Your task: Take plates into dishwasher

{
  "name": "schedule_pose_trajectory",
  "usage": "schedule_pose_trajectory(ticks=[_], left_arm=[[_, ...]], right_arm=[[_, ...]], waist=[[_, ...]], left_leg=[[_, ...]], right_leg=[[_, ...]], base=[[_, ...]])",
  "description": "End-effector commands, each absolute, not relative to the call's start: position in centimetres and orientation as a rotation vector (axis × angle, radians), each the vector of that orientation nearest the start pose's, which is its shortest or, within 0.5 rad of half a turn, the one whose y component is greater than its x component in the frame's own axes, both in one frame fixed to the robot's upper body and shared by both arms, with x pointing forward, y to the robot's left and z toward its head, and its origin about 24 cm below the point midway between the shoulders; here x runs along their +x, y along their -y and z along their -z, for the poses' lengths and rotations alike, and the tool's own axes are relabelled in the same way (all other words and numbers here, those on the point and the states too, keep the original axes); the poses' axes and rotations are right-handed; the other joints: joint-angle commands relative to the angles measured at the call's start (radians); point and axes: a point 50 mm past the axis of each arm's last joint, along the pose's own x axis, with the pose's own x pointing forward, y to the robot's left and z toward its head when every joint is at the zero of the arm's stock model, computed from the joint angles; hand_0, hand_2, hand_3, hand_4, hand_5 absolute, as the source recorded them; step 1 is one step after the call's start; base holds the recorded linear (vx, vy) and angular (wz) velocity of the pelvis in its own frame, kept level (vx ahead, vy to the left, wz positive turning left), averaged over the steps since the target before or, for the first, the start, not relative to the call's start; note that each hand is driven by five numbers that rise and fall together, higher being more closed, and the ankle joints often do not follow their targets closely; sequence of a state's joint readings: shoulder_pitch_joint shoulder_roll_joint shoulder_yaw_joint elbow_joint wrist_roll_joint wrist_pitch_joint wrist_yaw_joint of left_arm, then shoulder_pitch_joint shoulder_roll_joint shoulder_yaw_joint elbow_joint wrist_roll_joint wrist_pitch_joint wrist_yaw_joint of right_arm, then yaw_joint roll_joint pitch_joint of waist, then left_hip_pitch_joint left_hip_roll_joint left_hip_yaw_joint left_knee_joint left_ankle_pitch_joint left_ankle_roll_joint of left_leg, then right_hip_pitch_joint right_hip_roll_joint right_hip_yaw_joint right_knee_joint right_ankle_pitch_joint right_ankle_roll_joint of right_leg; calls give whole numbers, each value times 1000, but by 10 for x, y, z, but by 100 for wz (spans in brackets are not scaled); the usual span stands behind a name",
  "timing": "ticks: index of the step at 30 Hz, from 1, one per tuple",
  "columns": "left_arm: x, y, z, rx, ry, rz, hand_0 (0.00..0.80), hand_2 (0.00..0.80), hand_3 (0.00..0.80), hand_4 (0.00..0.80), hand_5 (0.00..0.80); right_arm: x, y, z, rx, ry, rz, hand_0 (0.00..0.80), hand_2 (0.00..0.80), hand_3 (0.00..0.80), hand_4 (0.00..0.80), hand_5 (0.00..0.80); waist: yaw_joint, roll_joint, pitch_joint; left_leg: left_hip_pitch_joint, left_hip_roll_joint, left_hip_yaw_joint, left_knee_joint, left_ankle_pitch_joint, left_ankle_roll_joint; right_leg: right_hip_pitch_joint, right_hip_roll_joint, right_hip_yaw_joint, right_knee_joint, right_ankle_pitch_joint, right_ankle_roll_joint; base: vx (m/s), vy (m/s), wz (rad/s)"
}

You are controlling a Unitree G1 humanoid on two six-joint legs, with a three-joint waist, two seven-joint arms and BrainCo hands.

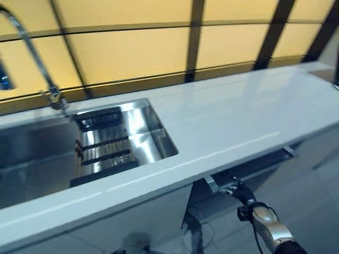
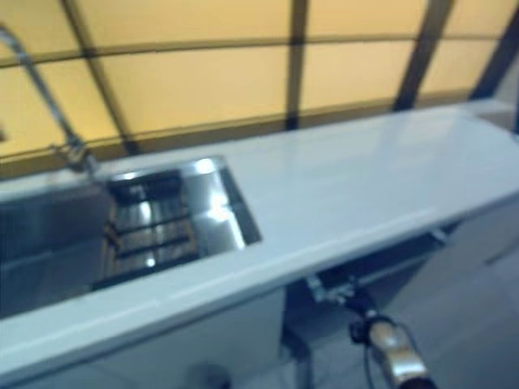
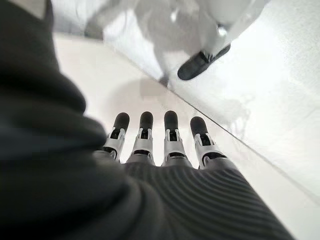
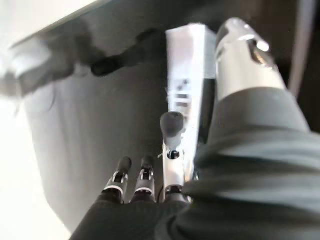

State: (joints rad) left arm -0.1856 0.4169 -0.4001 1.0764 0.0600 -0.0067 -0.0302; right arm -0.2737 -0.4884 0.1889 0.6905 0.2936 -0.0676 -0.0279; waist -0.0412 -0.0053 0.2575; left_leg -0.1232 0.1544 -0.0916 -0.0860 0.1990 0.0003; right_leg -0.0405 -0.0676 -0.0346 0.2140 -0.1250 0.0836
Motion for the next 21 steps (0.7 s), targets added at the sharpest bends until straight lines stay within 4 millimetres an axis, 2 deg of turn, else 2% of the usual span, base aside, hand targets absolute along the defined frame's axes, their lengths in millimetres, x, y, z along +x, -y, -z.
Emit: schedule_pose_trajectory(ticks=[1, 3, 5, 6, 7, 8, 10, 11, 13, 14, 16, 18, 20, 21], left_arm=[[211, -254, 102, 608, -844, 107, 0, 0, 0, 0, 0], [202, -255, 107, 604, -858, 110, 0, 0, 0, 0, 0], [189, -254, 114, 598, -884, 112, 0, 0, 0, 0, 0], [184, -254, 116, 596, -896, 115, 0, 0, 0, 0, 0], [182, -255, 117, 593, -901, 115, 0, 0, 0, 0, 0], [175, -256, 120, 578, -920, 117, 0, 0, 0, 0, 0], [169, -257, 122, 558, -933, 108, 0, 0, 0, 0, 0], [162, -258, 125, 533, -953, 83, 0, 0, 0, 0, 0], [156, -259, 128, 521, -970, 70, 0, 0, 0, 0, 0], [149, -259, 131, 510, -991, 53, 0, 0, 0, 0, 0], [143, -259, 133, 497, -1007, 42, 0, 0, 0, 0, 0], [134, -258, 137, 461, -1028, 18, 0, 0, 0, 0, 0], [123, -255, 142, 422, -1048, 11, 0, 0, 0, 0, 0], [122, -255, 142, 417, -1050, 11, 0, 0, 0, 0, 0]], right_arm=[[274, 275, 28, -351, -485, 79, 0, 0, 0, 0, 0], [263, 276, 44, -398, -563, 74, 0, 0, 0, 0, 0], [245, 281, 62, -456, -679, 66, 0, 0, 0, 0, 0], [235, 286, 69, -484, -726, 71, 0, 0, 0, 0, 0], [231, 288, 72, -493, -744, 78, 0, 0, 0, 0, 0], [215, 295, 83, -502, -825, 102, 0, 0, 0, 0, 0], [205, 297, 90, -513, -880, 105, 0, 0, 0, 0, 0], [190, 296, 101, -506, -955, 106, 0, 0, 0, 0, 0], [177, 292, 111, -498, -1001, 94, 0, 0, 0, 0, 0], [162, 288, 120, -477, -1046, 89, 0, 0, 0, 0, 0], [154, 285, 124, -457, -1070, 83, 0, 0, 0, 0, 0], [147, 283, 128, -435, -1094, 83, 0, 0, 0, 0, 0], [140, 283, 131, -430, -1118, 77, 0, 0, 0, 0, 0], [139, 283, 131, -430, -1120, 77, 0, 0, 0, 0, 0]], waist=[[95, 27, 38], [116, 30, 39], [127, 36, 39], [125, 42, 36], [123, 44, 36], [118, 42, 32], [116, 30, 23], [117, 10, 10], [112, -6, -4], [102, -22, -22], [95, -29, -37], [93, -39, -56], [91, -44, -70], [89, -46, -75]], left_leg=[[-2, -79, 46, 2, -56, -50], [-36, -67, 45, -1, -29, -74], [-73, -52, 103, -1, -31, -93], [-70, -44, 150, -1, -32, -94], [-67, -43, 170, 4, -35, -94], [-48, -46, 200, 72, -49, -90], [-42, -53, 181, 145, -83, -80], [-17, -67, 151, 199, -136, -62], [24, -74, 138, 228, -184, -48], [73, -71, 131, 256, -222, -43], [94, -67, 119, 276, -225, -46], [117, -66, 86, 334, -215, -57], [121, -69, 54, 434, -200, -69], [118, -72, 51, 438, -194, -69]], right_leg=[[125, 2, -39, -46, -15, -11], [153, 27, -63, -64, -28, -36], [184, 51, -92, -87, -36, -58], [193, 57, -108, -91, -38, -63], [197, 58, -115, -94, -38, -64], [208, 49, -139, -117, -23, -69], [204, 32, -153, -145, 2, -71], [195, 5, -166, -165, 33, -67], [181, -12, -172, -180, 58, -65], [169, -25, -171, -200, 82, -60], [160, -31, -169, -217, 98, -58], [150, -34, -157, -250, 122, -55], [142, -35, -142, -285, 154, -55], [137, -37, -142, -287, 158, -54]], base=[[-200, -328, 92], [-146, -226, 55], [-152, -170, 55], [-122, -81, 50], [-194, -47, 87], [-233, -12, 95], [-229, 23, 55], [-180, 56, 16], [-202, 129, 31], [-174, 149, 33], [-167, 158, 59], [-216, 247, 64], [-261, 339, -1], [-218, 306, 9]])
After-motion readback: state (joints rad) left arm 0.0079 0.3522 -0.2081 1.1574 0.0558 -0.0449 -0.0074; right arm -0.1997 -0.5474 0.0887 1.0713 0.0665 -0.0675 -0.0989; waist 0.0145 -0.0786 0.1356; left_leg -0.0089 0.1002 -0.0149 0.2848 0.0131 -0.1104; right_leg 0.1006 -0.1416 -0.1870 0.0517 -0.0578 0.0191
